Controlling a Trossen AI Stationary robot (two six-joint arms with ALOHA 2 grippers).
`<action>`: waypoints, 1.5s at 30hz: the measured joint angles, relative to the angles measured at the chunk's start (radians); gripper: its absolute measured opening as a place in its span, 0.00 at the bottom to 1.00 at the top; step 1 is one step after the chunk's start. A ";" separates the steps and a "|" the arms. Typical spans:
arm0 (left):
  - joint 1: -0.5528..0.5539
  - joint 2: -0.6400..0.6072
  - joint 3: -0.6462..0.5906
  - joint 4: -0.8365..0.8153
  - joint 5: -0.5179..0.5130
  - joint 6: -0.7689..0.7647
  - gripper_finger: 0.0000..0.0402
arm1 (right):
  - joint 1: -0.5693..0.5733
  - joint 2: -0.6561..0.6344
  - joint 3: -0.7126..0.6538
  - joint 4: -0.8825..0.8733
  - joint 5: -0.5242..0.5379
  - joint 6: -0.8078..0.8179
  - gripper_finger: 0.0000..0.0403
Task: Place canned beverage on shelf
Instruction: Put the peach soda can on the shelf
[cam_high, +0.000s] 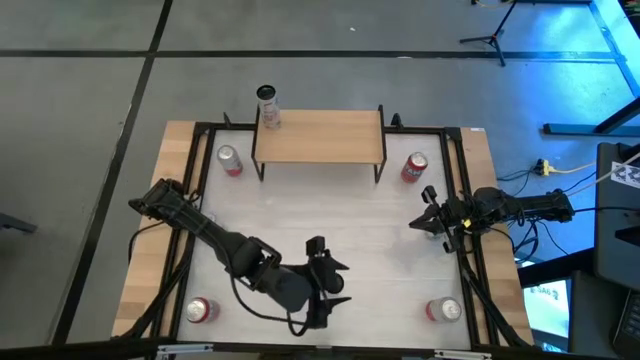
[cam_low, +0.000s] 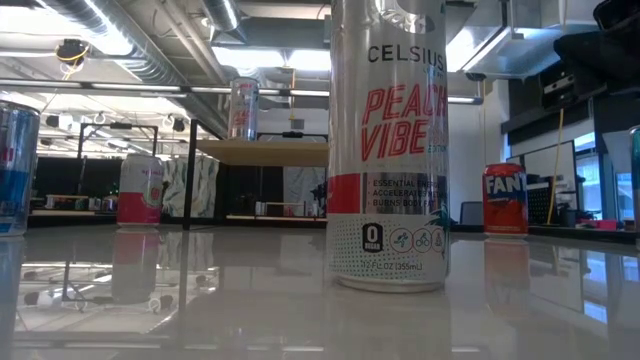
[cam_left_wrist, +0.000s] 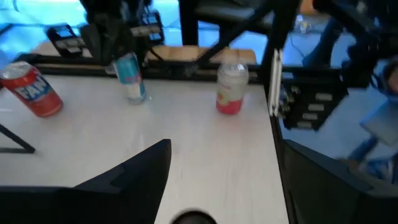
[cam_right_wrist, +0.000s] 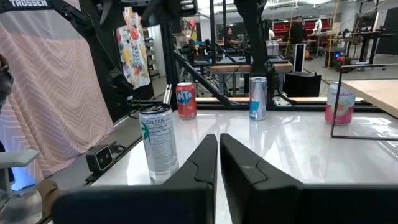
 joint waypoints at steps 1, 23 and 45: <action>0.003 -0.001 0.000 -0.002 0.000 -0.001 0.74 | 0.000 0.000 0.000 0.000 0.000 0.000 0.05; -0.003 0.042 0.001 -0.074 0.043 -0.009 0.97 | 0.000 0.000 0.000 -0.050 0.001 0.005 0.05; 0.030 0.145 0.000 -0.247 0.027 -0.270 0.97 | 0.000 0.000 0.000 -0.063 0.002 0.006 0.05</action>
